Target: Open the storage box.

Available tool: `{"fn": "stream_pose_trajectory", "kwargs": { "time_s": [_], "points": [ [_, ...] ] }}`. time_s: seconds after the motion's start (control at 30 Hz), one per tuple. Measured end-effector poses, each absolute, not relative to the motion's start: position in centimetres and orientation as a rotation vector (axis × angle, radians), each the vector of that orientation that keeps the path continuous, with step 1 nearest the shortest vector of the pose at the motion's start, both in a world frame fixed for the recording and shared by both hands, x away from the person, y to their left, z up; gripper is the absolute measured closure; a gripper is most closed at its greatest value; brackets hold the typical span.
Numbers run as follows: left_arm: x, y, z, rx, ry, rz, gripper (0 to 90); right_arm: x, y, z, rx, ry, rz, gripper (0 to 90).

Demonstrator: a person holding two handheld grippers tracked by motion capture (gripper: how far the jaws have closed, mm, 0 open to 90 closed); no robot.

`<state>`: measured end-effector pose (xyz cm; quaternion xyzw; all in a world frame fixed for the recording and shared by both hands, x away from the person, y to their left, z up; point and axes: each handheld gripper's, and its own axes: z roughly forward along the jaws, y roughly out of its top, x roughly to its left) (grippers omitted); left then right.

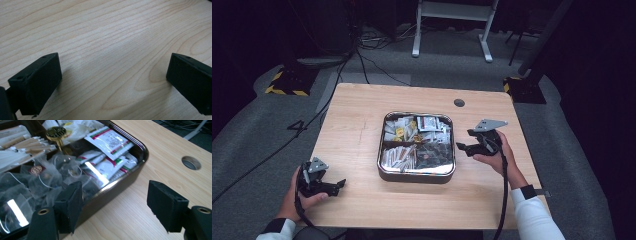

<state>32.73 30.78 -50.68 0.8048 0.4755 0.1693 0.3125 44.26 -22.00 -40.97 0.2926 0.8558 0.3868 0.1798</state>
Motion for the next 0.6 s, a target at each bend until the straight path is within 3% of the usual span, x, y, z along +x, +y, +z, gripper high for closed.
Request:
{"fn": "stream_pose_trajectory", "kwargs": {
  "time_s": [0.6],
  "points": [
    [32.7,30.8,-50.7,2.123,1.254,0.447,0.3,45.5,-16.4,-41.1,0.724,2.499,1.087,29.9]
  ]
}}
